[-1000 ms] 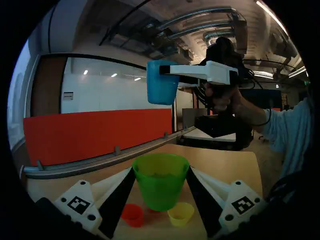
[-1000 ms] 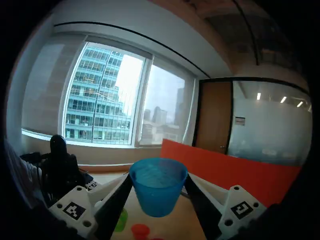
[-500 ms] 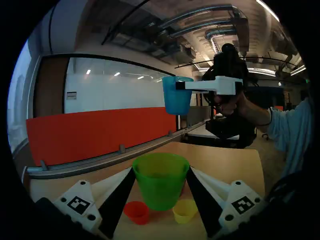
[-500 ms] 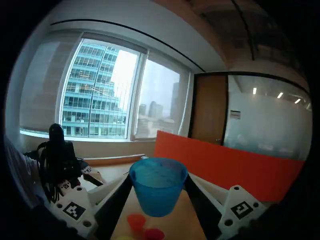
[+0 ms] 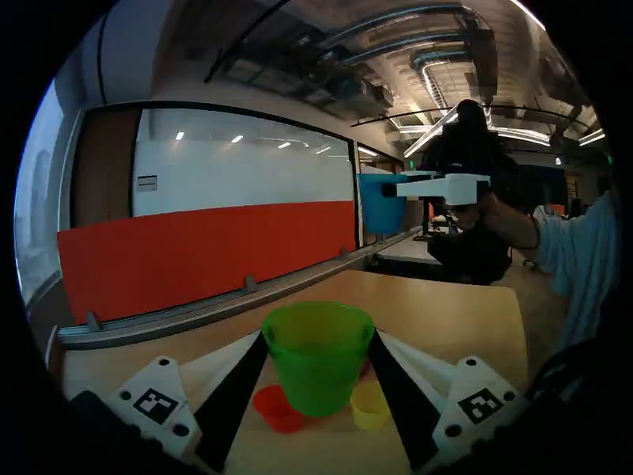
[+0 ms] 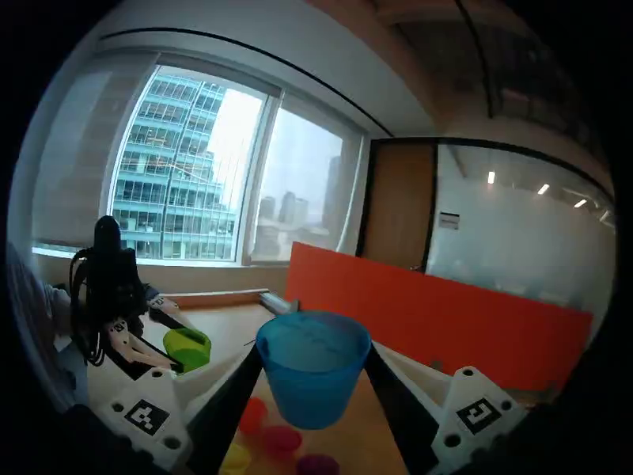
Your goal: Pour water
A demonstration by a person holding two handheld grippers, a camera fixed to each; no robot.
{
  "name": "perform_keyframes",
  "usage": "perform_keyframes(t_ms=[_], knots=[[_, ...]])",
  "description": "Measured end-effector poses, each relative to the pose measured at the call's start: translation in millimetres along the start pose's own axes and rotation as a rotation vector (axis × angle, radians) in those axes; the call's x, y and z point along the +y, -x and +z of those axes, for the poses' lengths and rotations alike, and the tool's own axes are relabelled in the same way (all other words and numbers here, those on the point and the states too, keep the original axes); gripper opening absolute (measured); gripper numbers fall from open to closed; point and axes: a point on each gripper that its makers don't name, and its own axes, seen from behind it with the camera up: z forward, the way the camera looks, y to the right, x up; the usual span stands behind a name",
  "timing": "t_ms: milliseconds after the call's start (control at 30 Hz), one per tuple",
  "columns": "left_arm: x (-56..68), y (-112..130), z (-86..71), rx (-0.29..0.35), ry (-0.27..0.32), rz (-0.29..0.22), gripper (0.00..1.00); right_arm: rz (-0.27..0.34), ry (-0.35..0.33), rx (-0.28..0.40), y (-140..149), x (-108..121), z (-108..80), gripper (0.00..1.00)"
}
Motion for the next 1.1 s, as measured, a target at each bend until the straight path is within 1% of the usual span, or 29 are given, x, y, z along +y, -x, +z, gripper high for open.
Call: perform_keyframes(t_ms=[200, 367, 700, 967, 1100], knots=[[-2.5, 5, -3.0, -0.016, -0.003, 0.009, 0.87, -0.008, 0.012, -0.013, 17, 7, -12.9, 0.91], [-2.6, 12, -4.9, -0.035, -0.002, 0.004, 0.87, -0.011, 0.009, -0.035, 33, 7, -18.6, 0.91], [6.7, 34, -8.9, -0.095, 0.024, 0.017, 0.87, 0.023, -0.029, -0.086, 70, -1, -27.8, 0.91], [6.3, 52, -9.5, -0.141, 0.027, 0.012, 0.87, 0.055, -0.069, -0.137, 103, -11, -32.5, 0.91], [9.5, 62, -9.9, -0.172, 0.039, 0.017, 0.87, 0.065, -0.087, -0.163, 120, -16, -34.7, 0.91]])
